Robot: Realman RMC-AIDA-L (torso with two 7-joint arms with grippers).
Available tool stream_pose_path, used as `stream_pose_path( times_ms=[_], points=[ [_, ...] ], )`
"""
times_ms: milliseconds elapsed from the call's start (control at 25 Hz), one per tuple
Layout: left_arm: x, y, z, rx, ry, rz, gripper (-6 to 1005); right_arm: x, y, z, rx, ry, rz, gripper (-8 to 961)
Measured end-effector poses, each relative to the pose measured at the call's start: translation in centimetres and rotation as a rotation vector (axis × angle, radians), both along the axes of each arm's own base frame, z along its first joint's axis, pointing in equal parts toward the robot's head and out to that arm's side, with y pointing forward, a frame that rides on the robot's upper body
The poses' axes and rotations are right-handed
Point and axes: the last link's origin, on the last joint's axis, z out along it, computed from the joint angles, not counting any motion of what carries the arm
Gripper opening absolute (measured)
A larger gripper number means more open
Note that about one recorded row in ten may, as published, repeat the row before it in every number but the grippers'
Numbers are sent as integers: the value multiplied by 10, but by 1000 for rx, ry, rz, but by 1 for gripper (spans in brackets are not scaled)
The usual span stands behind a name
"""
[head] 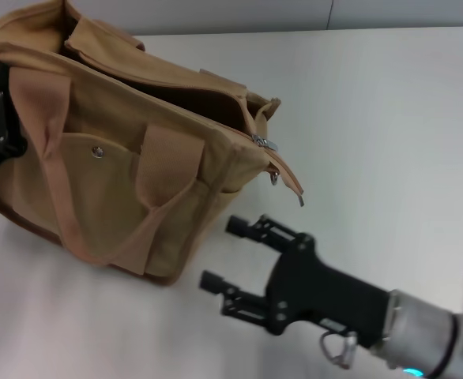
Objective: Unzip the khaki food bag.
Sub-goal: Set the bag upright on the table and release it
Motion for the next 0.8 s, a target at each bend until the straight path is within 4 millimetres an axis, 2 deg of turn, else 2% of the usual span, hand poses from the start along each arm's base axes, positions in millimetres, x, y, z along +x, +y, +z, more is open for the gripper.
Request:
stream_pose_path(
  times_ms=[120,280,600,800],
  points=[
    [0,0,0,-1,-1,-1,54,-6,1,-17,-23,-48,-39,688],
    [3,2,-1,-8,0,-12,55,-17,16,-27,-11,-62,-116,758],
    [4,2,-3,-17,3,-22,59,-27,34,-31,17,-56,-193,757],
    [4,0,-3,-16,2,-25,61,-23,47,-29,42,-60,-282,756]
  ],
)
